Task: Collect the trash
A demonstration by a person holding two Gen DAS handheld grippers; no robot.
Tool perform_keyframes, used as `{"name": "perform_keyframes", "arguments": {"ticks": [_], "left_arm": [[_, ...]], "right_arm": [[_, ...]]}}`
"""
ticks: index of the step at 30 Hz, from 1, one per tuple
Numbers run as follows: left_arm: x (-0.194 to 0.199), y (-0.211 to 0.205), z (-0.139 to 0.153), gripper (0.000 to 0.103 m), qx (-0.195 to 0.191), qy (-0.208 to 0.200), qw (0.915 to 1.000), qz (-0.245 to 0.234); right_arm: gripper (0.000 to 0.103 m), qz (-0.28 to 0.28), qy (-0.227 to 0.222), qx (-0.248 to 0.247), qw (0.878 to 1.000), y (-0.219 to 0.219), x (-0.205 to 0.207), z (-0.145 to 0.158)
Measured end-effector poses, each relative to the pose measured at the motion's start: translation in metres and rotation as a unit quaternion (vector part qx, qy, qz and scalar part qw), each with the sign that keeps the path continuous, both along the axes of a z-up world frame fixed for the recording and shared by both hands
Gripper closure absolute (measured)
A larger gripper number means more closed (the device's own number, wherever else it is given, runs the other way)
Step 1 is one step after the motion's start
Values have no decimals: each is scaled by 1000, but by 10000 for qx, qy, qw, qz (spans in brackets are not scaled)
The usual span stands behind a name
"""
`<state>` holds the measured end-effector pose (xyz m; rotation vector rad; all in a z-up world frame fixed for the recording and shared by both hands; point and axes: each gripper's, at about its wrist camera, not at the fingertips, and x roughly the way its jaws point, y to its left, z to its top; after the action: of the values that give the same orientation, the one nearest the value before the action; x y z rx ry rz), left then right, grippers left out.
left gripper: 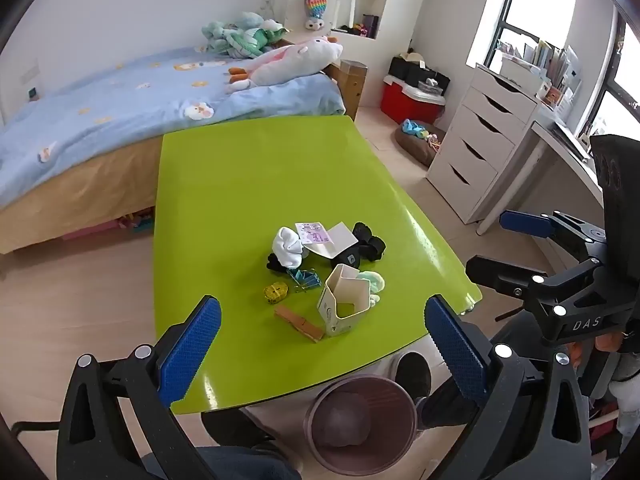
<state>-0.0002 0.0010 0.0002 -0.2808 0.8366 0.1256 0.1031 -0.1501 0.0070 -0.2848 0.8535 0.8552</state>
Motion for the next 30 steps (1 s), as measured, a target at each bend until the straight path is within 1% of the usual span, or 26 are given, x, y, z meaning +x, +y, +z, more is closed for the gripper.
{"name": "perform_keyframes", "arguments": {"ticks": [3,4,5,6,8,12,14,19,22,30], "left_arm": [[-1,6,0,5,22,-69,9999,86],[1,9,-2,5,52,24,9999,112],[1,4,-2,5,251,32,9996,121],[0,3,0,5,293,65,9995,129],[2,-3,-2,5,496,119,9986,157],[0,0,-4,5,379,185,9988,253],[-2,1,-5,5,392,177,9987,268],[-4,0,-4,5,436,183,9984,295],[-5,0,-7,5,541,211,9979,299],[-8,1,-9,5,452,205,9980,394]], "right_arm": [[3,-20,-103,-8,9999,-1,-3,1],[3,-64,18,-23,10000,-3,3,-1],[3,-60,-32,-52,10000,-5,3,-1],[3,-58,-130,-52,9999,-8,-2,1],[3,-112,-123,-166,9997,-4,0,-1],[3,-231,69,-180,9995,-8,2,-6],[3,-286,48,-179,9994,-9,3,-5],[3,-239,201,-90,9995,-10,2,-7],[3,-255,104,-178,9995,-9,0,-8],[3,-246,-157,-205,9994,-11,-5,-9]]}}
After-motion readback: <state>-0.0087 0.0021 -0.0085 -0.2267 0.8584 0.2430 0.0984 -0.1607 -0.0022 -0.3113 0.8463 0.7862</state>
